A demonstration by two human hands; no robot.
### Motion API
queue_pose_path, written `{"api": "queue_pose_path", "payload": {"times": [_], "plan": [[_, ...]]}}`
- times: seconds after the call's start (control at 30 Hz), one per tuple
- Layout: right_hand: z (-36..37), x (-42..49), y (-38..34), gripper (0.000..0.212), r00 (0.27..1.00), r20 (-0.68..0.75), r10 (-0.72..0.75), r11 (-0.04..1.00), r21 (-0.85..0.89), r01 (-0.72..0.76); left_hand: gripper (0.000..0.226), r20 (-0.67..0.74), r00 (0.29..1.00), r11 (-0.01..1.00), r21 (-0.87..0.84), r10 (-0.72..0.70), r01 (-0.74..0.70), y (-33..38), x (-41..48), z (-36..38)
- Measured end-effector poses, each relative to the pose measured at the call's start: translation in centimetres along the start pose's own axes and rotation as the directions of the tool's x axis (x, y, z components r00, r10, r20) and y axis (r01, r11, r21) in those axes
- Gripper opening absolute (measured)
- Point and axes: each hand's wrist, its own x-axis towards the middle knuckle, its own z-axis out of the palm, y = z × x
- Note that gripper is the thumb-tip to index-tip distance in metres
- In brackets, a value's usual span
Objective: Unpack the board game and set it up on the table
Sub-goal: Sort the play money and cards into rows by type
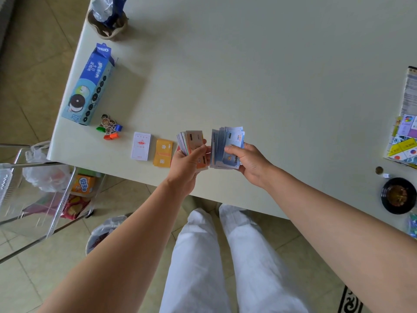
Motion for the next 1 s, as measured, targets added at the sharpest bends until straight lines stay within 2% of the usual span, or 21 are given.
{"api": "queue_pose_path", "payload": {"times": [0.13, 0.23, 0.3, 0.37, 0.4, 0.47, 0.53, 0.67, 0.73, 0.83, 0.93, 1.0], "plan": [[0.0, -0.1, 0.6, 0.015, 0.997, 0.068, 0.041, 0.996, -0.079, -0.036, 0.015, 0.037, 0.999, 0.993, 0.115, 0.005, -0.009, -0.4, 0.1, 0.3], [-0.1, -0.1, 0.8, 0.017, 0.994, 0.105, 0.029, 0.994, -0.105, -0.018, 0.016, -0.009, 0.999, 0.979, 0.204, 0.033, -0.030, -0.6, 0.4, 0.5], [-0.5, 0.1, 0.9, 0.016, 0.998, 0.058, -0.032, 0.968, -0.247, 0.045, 0.013, -0.050, 0.998, 0.974, 0.222, 0.047, -0.035, -0.7, 0.7, 0.4], [-1.2, 0.8, 1.2, 0.009, 0.985, -0.031, -0.172, 0.844, -0.520, 0.132, 0.011, -0.088, 0.994, 0.969, 0.245, 0.062, -0.039, -1.0, 1.3, 0.2], [-1.7, 1.4, 1.4, 0.002, 0.963, -0.053, -0.263, 0.732, -0.661, 0.163, 0.010, -0.096, 0.993, 0.960, 0.279, 0.066, -0.036, -1.3, 1.8, 0.0], [-2.4, 2.7, 1.9, 0.010, 0.910, -0.015, -0.415, 0.475, -0.856, 0.203, 0.010, -0.081, 0.994, 0.928, 0.371, 0.073, -0.038, -1.8, 2.9, -0.3], [-2.9, 4.4, 2.1, 0.008, 0.874, 0.035, -0.484, 0.327, -0.920, 0.217, 0.019, -0.050, 0.994, 0.887, 0.456, 0.101, -0.067, -2.6, 4.7, -0.2], [-2.6, 6.8, 2.8, 0.014, 0.828, 0.146, -0.542, 0.121, -0.961, 0.249, 0.022, -0.024, 0.981, 0.771, 0.623, 0.191, -0.135, -4.1, 7.2, 0.5], [-2.8, 8.6, 3.6, 0.014, 0.819, 0.168, -0.548, 0.053, -0.971, 0.234, 0.024, -0.002, 0.968, 0.706, 0.684, 0.250, -0.181, -5.2, 8.9, 0.9], [-3.1, 10.4, 4.7, 0.016, 0.804, 0.191, -0.563, 0.013, -0.971, 0.240, 0.028, 0.020, 0.938, 0.639, 0.727, 0.347, -0.252, -6.3, 10.6, 1.1], [-3.6, 11.5, 6.0, 0.019, 0.783, 0.209, -0.586, 0.008, -0.965, 0.264, 0.022, 0.085, 0.923, 0.585, 0.751, 0.375, -0.307, -7.4, 11.8, 0.6], [-4.0, 11.7, 6.5, 0.019, 0.793, 0.207, -0.572, 0.028, -0.962, 0.271, 0.017, 0.114, 0.924, 0.551, 0.774, 0.364, -0.312, -7.8, 12.1, 0.2]]}}
